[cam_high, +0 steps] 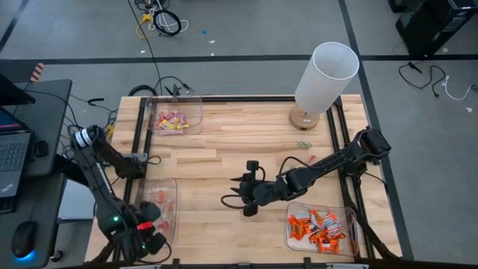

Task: Sort candy
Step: Put the green gummy into the bottom left transparent bin

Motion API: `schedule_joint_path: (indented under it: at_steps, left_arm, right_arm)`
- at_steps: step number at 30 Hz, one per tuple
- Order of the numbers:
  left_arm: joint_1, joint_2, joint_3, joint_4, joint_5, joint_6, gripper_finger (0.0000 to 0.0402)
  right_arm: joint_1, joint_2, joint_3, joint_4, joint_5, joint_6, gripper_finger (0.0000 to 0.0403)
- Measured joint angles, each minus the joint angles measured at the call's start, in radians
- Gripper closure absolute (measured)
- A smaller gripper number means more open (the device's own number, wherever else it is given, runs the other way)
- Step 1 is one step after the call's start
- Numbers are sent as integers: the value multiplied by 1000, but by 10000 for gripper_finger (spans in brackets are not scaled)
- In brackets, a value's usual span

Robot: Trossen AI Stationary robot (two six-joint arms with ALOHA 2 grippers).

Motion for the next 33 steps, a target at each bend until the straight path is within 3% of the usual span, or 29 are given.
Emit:
schedule_joint_path:
  at_steps: [12, 24, 29, 33]
  left_arm:
    - [-2, 66, 0, 35, 73, -57, 375]
    - [-3, 66, 0, 30, 73, -70, 282]
    - [-3, 66, 6, 40, -77, -74, 253]
    - [-1, 65, 47, 25, -239, -34, 248]
  right_arm:
    - [0, 0, 0, 12, 0, -2, 278]
    - [0, 0, 0, 5, 0, 1, 279]
    - [4, -21, 0, -62, 31, 28, 279]
    - [8, -99, 0, -166, 32, 146, 279]
